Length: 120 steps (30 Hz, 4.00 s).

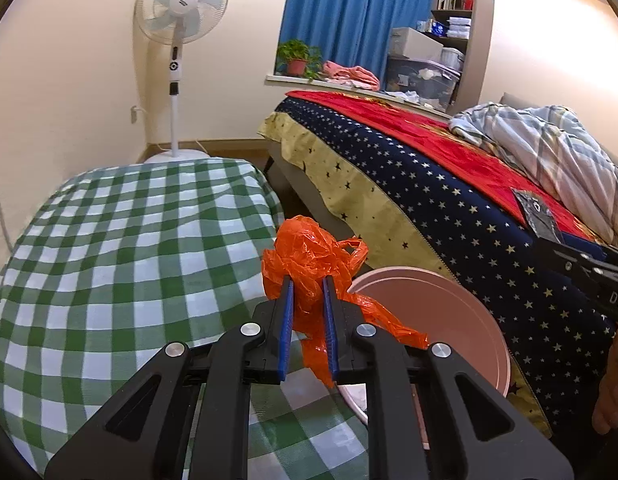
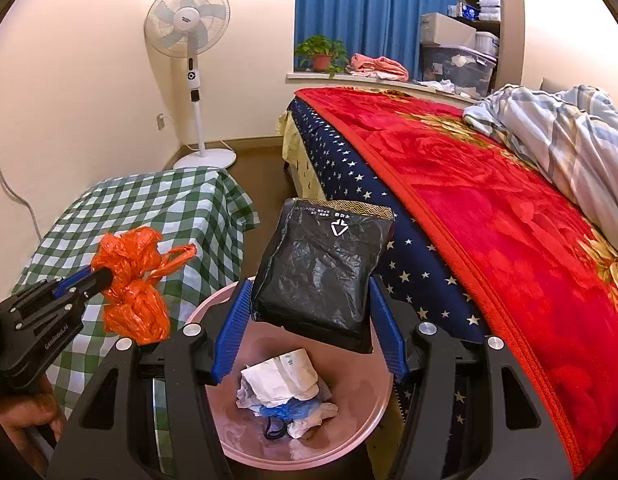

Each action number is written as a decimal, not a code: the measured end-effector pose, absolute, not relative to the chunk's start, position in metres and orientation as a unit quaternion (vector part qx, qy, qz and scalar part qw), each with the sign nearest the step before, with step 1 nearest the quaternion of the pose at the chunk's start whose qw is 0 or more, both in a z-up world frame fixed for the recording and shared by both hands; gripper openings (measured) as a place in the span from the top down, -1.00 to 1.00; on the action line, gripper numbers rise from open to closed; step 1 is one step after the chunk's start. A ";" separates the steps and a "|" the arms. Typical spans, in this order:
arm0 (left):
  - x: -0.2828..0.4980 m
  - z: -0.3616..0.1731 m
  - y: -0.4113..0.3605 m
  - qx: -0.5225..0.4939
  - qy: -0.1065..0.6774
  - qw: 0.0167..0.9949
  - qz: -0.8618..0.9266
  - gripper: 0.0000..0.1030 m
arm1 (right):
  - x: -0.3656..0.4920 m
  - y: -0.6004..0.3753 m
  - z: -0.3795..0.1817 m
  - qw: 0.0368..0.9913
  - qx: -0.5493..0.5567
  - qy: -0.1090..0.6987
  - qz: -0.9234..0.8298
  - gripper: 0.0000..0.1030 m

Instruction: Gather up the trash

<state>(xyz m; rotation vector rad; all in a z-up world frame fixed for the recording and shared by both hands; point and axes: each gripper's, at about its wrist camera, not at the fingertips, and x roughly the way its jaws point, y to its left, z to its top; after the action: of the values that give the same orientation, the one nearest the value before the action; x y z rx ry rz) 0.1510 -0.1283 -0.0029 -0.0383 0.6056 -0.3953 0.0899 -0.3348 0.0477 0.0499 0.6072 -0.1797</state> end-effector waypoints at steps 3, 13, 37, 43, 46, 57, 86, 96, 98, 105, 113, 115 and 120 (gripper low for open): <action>0.151 -0.007 -0.134 -0.017 0.300 0.932 -0.201 0.73 | 0.090 -0.336 0.047 0.950 0.027 0.299 -0.089 -0.13; 0.148 -0.014 -0.155 -0.005 0.306 0.923 -0.233 0.73 | 0.096 -0.334 0.042 0.947 0.019 0.308 -0.091 -0.13; 0.098 0.017 -0.123 0.000 0.285 0.933 -0.221 -0.12 | 0.071 -0.316 0.046 0.954 0.022 0.293 -0.066 -0.60; 0.052 0.023 -0.091 -0.002 0.283 0.946 -0.161 -0.57 | 0.045 -0.288 0.047 0.961 0.028 0.270 -0.042 -0.90; 0.030 0.029 -0.071 -0.010 0.279 0.953 -0.119 -0.70 | 0.034 -0.269 0.046 0.965 0.026 0.261 -0.028 -0.90; -0.012 0.034 -0.013 -0.035 0.267 0.963 -0.018 -0.78 | -0.003 -0.216 0.044 0.972 0.010 0.236 -0.001 -0.90; -0.010 0.013 -0.004 -0.045 0.282 0.958 0.029 -0.85 | 0.001 -0.193 0.027 0.967 -0.007 0.255 -0.003 -0.90; -0.011 0.014 -0.005 -0.042 0.281 0.958 0.027 -0.85 | 0.000 -0.194 0.028 0.967 -0.008 0.253 -0.005 -0.90; -0.011 0.014 -0.006 -0.040 0.281 0.958 0.026 -0.85 | 0.000 -0.194 0.029 0.967 -0.008 0.253 -0.005 -0.90; -0.012 0.014 -0.006 -0.040 0.281 0.958 0.026 -0.85 | 0.000 -0.194 0.029 0.967 -0.007 0.253 -0.005 -0.90; -0.013 0.016 -0.010 -0.035 0.281 0.959 0.023 -0.85 | 0.001 -0.194 0.028 0.967 -0.007 0.253 -0.004 -0.90; -0.014 0.016 -0.011 -0.036 0.281 0.959 0.023 -0.85 | 0.001 -0.194 0.028 0.967 -0.007 0.253 -0.004 -0.90; -0.013 0.015 -0.011 -0.033 0.280 0.959 0.020 -0.85 | 0.001 -0.194 0.028 0.967 -0.007 0.253 -0.005 -0.90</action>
<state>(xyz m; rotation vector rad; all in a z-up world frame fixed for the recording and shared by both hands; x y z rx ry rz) -0.0132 -0.0113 0.0154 -0.0677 0.5672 0.0409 0.0014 -0.1941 0.0283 -0.0139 0.5123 -0.0100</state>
